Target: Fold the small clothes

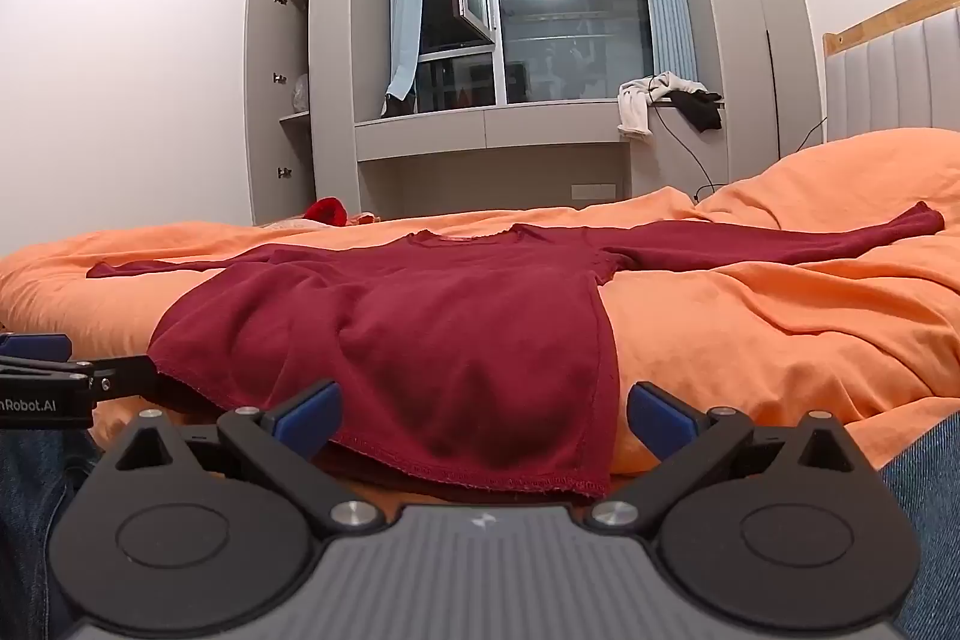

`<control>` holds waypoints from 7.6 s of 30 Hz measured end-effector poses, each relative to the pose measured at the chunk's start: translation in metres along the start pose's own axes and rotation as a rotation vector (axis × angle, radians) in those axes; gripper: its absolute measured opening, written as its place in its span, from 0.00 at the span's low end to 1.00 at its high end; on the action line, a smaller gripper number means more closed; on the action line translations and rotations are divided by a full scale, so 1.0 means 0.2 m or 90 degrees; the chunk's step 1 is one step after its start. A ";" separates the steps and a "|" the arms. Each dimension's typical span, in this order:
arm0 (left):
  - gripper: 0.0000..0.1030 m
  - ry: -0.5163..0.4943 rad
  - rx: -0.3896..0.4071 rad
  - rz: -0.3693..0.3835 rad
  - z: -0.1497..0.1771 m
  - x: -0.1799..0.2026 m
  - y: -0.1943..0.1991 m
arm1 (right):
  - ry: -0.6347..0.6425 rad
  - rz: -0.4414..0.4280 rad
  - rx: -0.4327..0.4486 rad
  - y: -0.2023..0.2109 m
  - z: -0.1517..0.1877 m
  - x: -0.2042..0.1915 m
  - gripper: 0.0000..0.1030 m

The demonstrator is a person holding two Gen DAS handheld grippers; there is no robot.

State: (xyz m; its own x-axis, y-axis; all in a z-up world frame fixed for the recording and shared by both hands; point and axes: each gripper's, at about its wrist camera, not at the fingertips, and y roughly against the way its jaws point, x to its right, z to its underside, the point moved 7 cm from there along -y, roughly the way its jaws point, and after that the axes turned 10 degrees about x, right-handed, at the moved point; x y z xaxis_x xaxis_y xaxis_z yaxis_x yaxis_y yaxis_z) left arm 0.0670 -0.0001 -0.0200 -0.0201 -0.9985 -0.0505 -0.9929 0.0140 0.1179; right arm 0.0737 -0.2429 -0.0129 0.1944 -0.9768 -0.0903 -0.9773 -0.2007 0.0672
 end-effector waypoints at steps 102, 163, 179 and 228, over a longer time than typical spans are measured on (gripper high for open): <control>1.00 -0.006 -0.024 0.014 0.05 -0.01 -0.10 | -0.003 -0.001 -0.023 -0.03 0.02 -0.01 1.00; 1.00 -0.011 -0.135 0.045 -0.31 0.25 -1.59 | -0.086 0.434 -0.099 -1.00 -0.39 1.68 1.00; 1.00 0.002 -0.148 0.045 -0.22 0.26 -1.60 | -0.071 0.475 -0.105 -0.97 -0.37 1.82 1.00; 1.00 0.025 -0.158 0.010 -0.24 0.17 -1.58 | -0.149 0.638 -0.015 -0.91 -0.43 2.11 0.15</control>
State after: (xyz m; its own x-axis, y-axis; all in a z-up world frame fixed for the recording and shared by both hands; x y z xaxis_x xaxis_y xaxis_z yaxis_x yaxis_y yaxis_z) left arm 0.3861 -0.0402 -0.0107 -0.0261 -0.9996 -0.0092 -0.9335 0.0211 0.3580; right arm 0.3399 -0.6243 0.0226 -0.7329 -0.6581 -0.1726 -0.6794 0.6942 0.2378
